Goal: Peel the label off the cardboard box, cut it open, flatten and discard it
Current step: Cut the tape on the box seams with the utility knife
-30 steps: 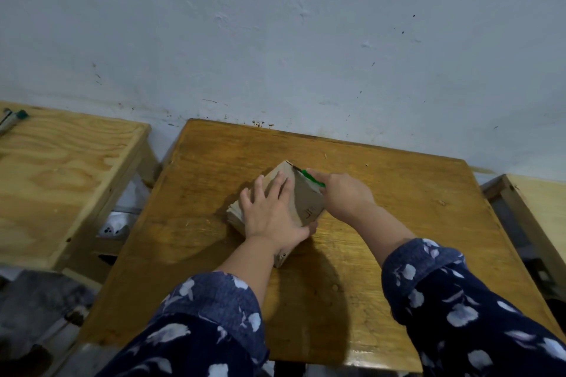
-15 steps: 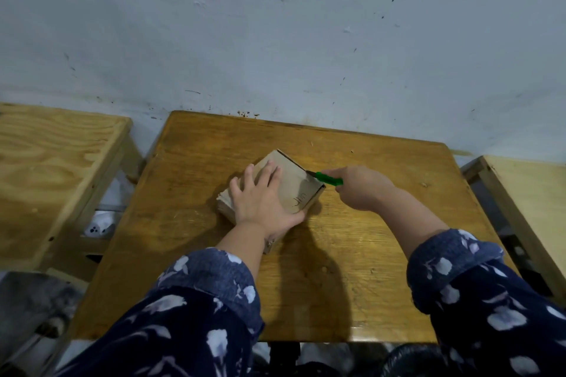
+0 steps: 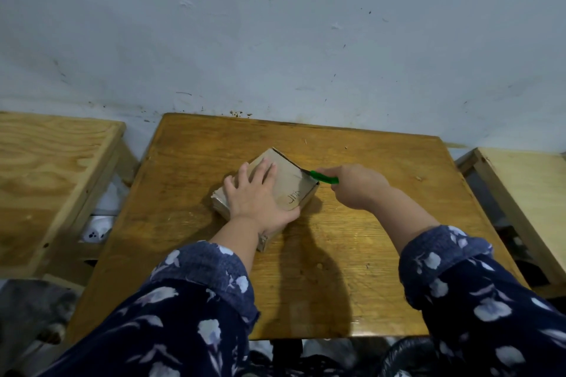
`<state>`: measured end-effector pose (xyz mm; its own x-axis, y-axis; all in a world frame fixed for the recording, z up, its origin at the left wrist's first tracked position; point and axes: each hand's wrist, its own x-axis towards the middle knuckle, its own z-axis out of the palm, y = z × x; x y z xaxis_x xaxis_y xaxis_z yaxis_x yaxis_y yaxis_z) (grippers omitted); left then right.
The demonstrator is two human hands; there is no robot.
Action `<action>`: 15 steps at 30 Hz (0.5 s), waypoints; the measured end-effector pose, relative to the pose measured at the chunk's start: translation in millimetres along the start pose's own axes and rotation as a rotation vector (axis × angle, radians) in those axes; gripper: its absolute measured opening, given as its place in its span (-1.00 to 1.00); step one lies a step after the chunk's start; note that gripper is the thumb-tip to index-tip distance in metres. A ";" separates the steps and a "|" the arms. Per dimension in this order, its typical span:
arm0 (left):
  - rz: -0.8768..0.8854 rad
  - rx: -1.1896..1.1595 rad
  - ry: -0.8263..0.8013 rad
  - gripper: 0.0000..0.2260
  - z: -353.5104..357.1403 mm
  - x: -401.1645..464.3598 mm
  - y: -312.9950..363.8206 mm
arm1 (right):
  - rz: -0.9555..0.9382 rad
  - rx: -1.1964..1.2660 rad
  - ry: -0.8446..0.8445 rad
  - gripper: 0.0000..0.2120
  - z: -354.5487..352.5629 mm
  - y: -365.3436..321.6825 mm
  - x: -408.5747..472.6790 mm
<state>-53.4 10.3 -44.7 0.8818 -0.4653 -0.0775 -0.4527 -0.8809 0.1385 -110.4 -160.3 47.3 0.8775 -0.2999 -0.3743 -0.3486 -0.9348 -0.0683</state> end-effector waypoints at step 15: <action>0.037 0.054 -0.037 0.01 -1.2 2.9 -2.2 | -0.020 0.149 0.019 -0.49 13.9 24.3 -11.4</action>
<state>-49.6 11.0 -44.0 0.8592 -0.4997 -0.1102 -0.4923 -0.8659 0.0887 -133.5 -176.9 37.1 0.8905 -0.2860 -0.3540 -0.3745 -0.9025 -0.2129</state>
